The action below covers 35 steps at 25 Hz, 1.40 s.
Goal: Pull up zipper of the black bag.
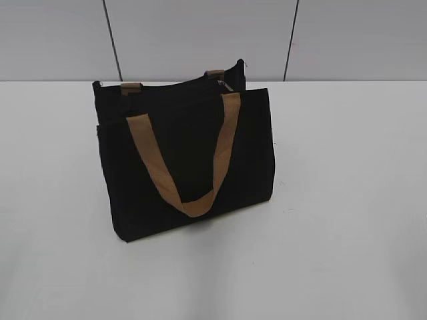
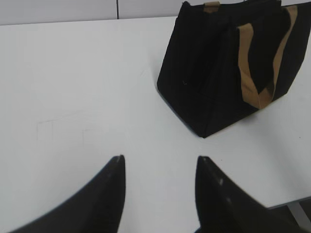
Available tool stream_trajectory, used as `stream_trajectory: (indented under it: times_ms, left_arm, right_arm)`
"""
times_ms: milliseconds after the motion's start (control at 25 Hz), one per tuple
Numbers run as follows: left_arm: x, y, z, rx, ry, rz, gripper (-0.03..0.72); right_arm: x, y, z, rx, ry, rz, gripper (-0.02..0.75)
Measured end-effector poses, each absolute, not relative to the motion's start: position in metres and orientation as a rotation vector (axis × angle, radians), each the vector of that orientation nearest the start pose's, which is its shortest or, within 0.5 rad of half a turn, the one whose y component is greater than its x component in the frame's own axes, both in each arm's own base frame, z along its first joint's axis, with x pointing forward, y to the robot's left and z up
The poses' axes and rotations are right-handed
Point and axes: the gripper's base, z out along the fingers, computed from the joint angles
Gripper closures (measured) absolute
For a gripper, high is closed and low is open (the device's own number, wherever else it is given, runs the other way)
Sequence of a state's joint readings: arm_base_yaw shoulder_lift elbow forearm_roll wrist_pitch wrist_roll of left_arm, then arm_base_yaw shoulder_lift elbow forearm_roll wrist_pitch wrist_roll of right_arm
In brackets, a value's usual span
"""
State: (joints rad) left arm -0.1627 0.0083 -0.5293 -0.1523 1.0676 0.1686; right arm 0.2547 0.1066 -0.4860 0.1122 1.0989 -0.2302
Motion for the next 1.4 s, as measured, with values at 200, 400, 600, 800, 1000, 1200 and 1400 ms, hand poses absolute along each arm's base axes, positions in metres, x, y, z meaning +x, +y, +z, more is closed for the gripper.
stream_trajectory:
  times_ms: [200,400,600,800,1000,1200,1400]
  left_arm:
    - [-0.009,-0.011,0.285,0.302,2.003,-0.15,0.347]
    - [-0.011,-0.012,0.285,0.226,1.992,-0.105,0.369]
    - [-0.011,-0.012,0.285,0.203,1.994,-0.092,0.383]
    - [-0.011,-0.012,0.285,0.203,1.994,-0.092,0.398]
    - [-0.011,-0.012,0.285,0.203,1.994,-0.092,0.418]
    - [-0.011,-0.012,0.285,0.203,1.994,-0.092,0.421]
    - [-0.011,-0.012,0.285,0.203,1.994,-0.092,0.428]
  right_arm:
    - [-0.007,0.008,0.27,-0.416,2.054,0.099,0.335]
    - [-0.007,0.009,0.271,-0.339,2.056,0.053,0.335]
    - [-0.006,0.009,0.271,-0.252,2.068,0.002,0.335]
    - [-0.006,0.01,0.271,-0.175,2.077,-0.044,0.335]
    - [-0.006,0.01,0.271,-0.169,2.077,-0.047,0.335]
    - [-0.005,0.01,0.271,-0.116,2.081,-0.078,0.335]
    - [-0.005,0.01,0.271,-0.089,2.083,-0.094,0.335]
